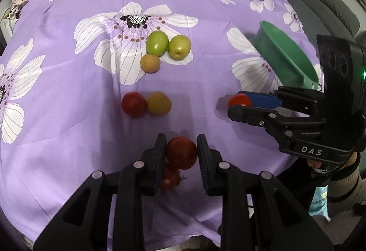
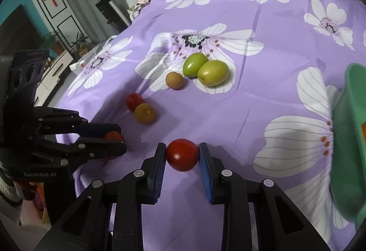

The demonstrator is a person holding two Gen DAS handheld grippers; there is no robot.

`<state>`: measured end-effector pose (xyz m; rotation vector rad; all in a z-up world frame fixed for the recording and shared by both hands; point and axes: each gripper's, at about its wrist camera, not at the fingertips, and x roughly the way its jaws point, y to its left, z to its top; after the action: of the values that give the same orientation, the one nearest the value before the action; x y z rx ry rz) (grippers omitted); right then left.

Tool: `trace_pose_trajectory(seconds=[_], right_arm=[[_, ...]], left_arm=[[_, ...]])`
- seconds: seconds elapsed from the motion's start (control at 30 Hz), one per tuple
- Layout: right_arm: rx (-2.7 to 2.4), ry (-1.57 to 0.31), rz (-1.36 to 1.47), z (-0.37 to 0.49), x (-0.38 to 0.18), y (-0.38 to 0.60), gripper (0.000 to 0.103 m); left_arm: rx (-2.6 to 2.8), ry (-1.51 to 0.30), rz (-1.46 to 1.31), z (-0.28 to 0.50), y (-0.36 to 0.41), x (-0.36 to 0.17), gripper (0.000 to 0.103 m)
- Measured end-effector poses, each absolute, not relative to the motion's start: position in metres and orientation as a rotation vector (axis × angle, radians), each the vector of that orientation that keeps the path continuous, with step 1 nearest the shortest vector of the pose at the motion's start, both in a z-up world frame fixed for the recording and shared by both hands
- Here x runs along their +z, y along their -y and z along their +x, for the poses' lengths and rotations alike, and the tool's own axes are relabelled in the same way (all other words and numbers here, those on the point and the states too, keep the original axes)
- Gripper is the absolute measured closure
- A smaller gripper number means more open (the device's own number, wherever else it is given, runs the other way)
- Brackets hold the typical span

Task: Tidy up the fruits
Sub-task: 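Move the left gripper to the red cherry tomato and grasp it, then carry the tomato over the bowl with the left gripper while the right gripper brings the bowl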

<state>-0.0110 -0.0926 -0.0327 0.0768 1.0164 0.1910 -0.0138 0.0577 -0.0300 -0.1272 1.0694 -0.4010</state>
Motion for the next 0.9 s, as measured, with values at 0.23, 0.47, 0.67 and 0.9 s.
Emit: trace_pose_trajectory(seconds=[0.23,0.47,0.67,0.9], right_arm=[[0.171,-0.983,0.093,-0.023,-0.024,0.1,0.073],[0.131,-0.925,0.115,-0.037,-0.009,0.117,0.073],[0.093,-0.871,0.129,-0.047,0.006,0.133,0.073],[0.029,-0.813,0.156,-0.061,0.02,0.158,0.073]], left_arm=[[-0.425,-1.044,-0.161,-0.015,-0.051,-0.017,0.076],[-0.446,-1.007,-0.15,-0.009,-0.034,-0.001,0.076],[-0.467,-0.987,-0.141,-0.001,-0.017,0.009,0.076],[-0.521,-0.943,-0.127,0.01,0.012,0.026,0.076]])
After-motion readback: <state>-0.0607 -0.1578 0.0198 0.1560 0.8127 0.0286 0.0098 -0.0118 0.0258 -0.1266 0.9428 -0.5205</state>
